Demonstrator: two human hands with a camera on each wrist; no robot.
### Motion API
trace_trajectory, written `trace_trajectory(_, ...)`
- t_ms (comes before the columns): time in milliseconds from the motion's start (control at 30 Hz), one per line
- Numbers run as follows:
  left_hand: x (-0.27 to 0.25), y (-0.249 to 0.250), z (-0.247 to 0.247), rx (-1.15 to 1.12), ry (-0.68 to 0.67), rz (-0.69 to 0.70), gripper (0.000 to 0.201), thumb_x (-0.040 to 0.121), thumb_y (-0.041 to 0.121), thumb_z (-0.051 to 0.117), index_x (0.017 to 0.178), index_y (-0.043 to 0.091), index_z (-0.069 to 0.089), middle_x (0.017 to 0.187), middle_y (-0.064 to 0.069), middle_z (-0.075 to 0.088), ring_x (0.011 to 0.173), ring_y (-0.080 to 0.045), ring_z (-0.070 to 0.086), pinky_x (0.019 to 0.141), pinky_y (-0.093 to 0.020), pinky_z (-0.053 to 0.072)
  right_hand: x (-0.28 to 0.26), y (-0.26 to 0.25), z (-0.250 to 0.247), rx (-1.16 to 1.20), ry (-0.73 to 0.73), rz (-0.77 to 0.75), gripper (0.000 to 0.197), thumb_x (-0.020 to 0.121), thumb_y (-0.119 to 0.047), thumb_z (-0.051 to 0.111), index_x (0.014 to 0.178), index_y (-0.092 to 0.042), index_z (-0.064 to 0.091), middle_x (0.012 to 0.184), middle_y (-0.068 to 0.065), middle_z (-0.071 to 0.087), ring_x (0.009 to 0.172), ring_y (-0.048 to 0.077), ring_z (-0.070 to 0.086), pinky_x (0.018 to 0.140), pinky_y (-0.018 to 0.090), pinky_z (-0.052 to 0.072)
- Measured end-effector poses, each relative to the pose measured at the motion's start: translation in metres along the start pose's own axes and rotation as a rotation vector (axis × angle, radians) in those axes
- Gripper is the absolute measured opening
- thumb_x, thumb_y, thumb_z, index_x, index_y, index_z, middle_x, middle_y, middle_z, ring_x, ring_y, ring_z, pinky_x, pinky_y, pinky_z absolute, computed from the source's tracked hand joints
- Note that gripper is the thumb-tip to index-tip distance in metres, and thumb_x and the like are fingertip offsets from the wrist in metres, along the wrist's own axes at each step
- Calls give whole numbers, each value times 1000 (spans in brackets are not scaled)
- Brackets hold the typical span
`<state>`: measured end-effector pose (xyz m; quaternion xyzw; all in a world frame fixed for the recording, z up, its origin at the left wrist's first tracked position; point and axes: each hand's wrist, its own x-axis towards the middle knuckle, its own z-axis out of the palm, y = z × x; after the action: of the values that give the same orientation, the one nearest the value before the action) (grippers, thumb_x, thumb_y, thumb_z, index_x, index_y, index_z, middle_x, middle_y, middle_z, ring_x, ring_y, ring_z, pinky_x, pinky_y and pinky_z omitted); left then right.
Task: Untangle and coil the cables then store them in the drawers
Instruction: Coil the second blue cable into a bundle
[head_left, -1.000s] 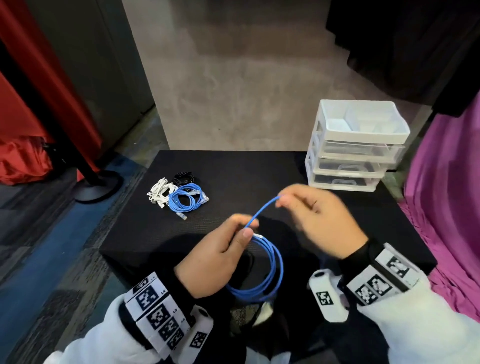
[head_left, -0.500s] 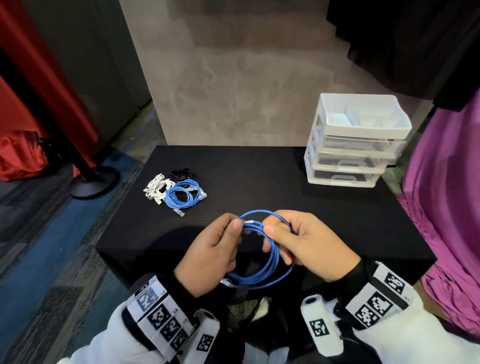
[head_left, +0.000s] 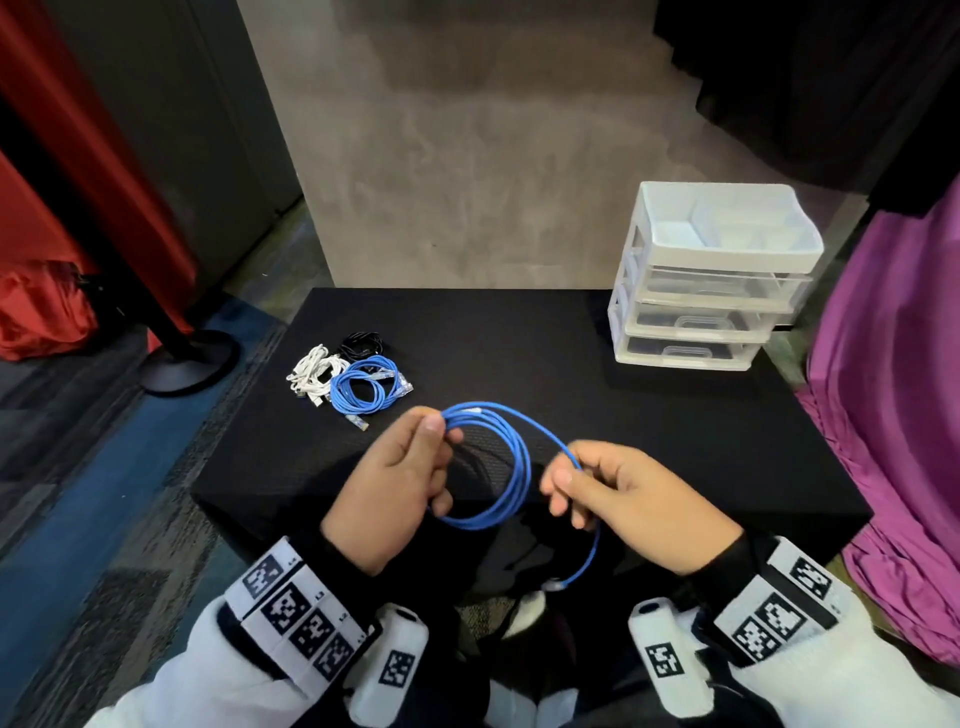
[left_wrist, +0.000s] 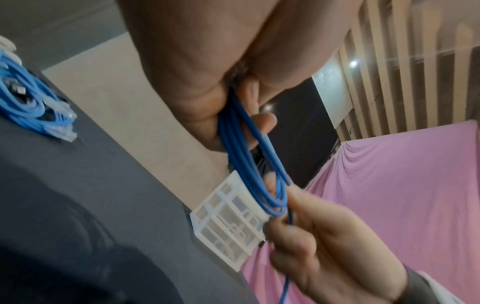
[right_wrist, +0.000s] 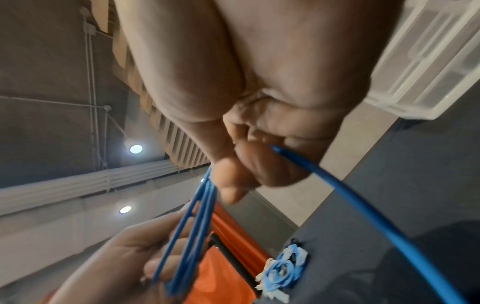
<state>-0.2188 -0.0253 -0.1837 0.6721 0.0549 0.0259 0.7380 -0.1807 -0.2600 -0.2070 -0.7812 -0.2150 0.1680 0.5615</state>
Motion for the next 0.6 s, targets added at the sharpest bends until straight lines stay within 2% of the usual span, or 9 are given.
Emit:
trace_trajectory(67, 7, 1, -13, 63, 72, 40, 30, 110, 21, 37, 91, 8, 56, 58, 10, 41, 46, -4, 31, 42, -23, 35, -9, 16, -10, -262, -15, 31, 21, 103, -18, 59, 86, -24, 72, 86, -3, 72, 81, 8, 64, 85, 33, 51)
trace_trajectory(133, 15, -3, -27, 202, 129, 102, 31, 110, 26, 39, 89, 11, 58, 60, 9, 43, 46, -6, 36, 45, -27, 38, -16, 20, -17, -349, -14, 81, 21, 102, -23, 61, 86, -28, 73, 86, -3, 71, 82, 7, 65, 86, 37, 53)
trace_trajectory(233, 20, -17, -38, 556, 173, 195, 31, 108, 36, 41, 88, 19, 58, 64, 16, 57, 44, -14, 50, 55, -33, 48, -21, 2, -20, 96, -2, 90, 17, 101, -14, 60, 94, -12, 76, 82, 7, 71, 71, 16, 62, 69, 32, 56)
trace_trajectory(300, 19, -25, -34, 649, 195, 222, 29, 107, 34, 41, 87, 20, 56, 71, 11, 62, 43, -16, 56, 55, -35, 53, -21, -23, -18, 361, 50, 39, 19, 95, -16, 62, 101, -4, 75, 85, 15, 72, 71, 23, 62, 69, 30, 57)
trace_trajectory(367, 16, -29, -23, 622, 198, 225, 28, 107, 32, 42, 86, 18, 54, 73, -1, 60, 42, -15, 55, 52, -36, 54, -17, -42, -11, 451, 114, -18, 20, 94, -17, 63, 102, -5, 77, 87, 16, 71, 72, 25, 64, 71, 30, 58)
trace_trajectory(400, 13, -30, -15, 600, 190, 220, 28, 107, 30, 42, 86, 17, 54, 72, -2, 58, 41, -14, 55, 50, -34, 54, -14, -47, -6, 449, 154, -40, 18, 96, -14, 63, 103, -7, 78, 86, 15, 71, 72, 24, 64, 71, 29, 59)
trace_trajectory(433, 10, -29, -8, 573, 181, 210, 28, 107, 29, 42, 87, 16, 55, 69, 4, 56, 41, -13, 54, 49, -32, 53, -9, -49, 0, 425, 192, -56, 16, 97, -11, 64, 103, -9, 79, 85, 13, 71, 71, 22, 64, 70, 27, 58)
trace_trajectory(500, 4, -24, 9, 456, 162, 167, 29, 108, 25, 41, 88, 12, 57, 63, 13, 55, 43, -8, 50, 46, -33, 51, -2, -47, 11, 273, 266, -100, 17, 96, -10, 68, 104, -18, 80, 90, 7, 71, 72, 16, 63, 70, 25, 56)
trace_trajectory(600, -7, -11, 28, 143, 127, 13, 31, 110, 22, 37, 89, 9, 56, 54, 14, 47, 43, -2, 39, 41, -25, 42, 4, -36, 29, -53, 358, -174, 34, 94, -15, 73, 122, -35, 74, 107, -6, 62, 86, 8, 61, 88, 16, 47)
